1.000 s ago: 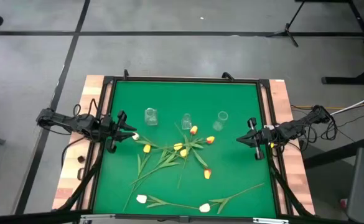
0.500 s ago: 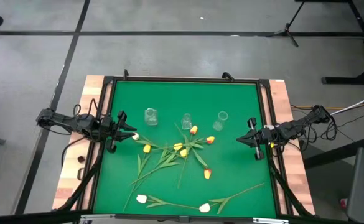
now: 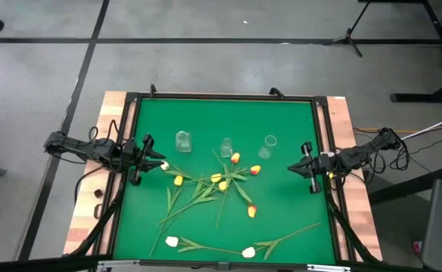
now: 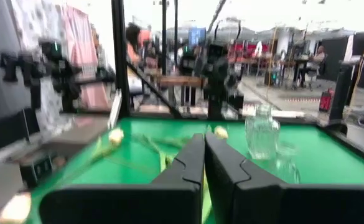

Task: Sort flowers into vase by color
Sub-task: Put the bottom right white flower into the left transparent vase

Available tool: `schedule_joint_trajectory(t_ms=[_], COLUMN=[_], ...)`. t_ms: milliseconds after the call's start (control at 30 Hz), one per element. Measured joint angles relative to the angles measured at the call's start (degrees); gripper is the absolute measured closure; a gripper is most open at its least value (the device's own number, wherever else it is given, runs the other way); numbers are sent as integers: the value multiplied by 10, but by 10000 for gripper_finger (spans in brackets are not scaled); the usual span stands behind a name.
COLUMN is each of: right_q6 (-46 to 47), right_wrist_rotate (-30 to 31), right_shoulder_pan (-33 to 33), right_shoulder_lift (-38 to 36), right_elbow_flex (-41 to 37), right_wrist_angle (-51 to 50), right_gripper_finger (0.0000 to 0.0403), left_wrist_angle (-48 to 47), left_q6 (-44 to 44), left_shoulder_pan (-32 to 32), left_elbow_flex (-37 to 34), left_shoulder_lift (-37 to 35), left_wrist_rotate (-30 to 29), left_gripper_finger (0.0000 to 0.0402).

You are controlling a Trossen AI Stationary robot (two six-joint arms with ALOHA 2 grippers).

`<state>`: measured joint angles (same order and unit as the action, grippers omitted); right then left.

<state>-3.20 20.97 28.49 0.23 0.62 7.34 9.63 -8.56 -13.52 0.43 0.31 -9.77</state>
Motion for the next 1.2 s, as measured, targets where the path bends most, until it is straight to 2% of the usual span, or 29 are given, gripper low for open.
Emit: schedule_joint_trajectory(t_ms=[133,333,433,567,700,833,967,1100,1200], right_q6=[37,59,96,139,201,210,196,178,177], right_wrist_rotate=[-5,-50,-86,-170,-176,-176,-171,-186,-256], right_shoulder_pan=[0,0,0,0,0,0,0,0,0], right_shoulder_lift=[0,0,0,9,45,122,254,405,515], right_elbow_flex=[9,12,12,13,13,13,32,124,203], right_wrist_angle=[-5,0,-1,-16,9,91,189,188,158], right_gripper_finger=[388,388,388,388,388,388,388,388,388], left_wrist_angle=[0,0,0,0,0,0,0,0,0], left_q6=[0,0,0,0,0,0,0,0,0], left_shoulder_pan=[0,0,0,0,0,0,0,0,0], left_elbow_flex=[0,0,0,0,0,0,0,0,0], left_shoulder_lift=[0,0,0,0,0,0,0,0,0], left_wrist_rotate=[0,0,0,0,0,0,0,0,0], left_gripper_finger=[309,309,309,309,309,309,309,309,309])
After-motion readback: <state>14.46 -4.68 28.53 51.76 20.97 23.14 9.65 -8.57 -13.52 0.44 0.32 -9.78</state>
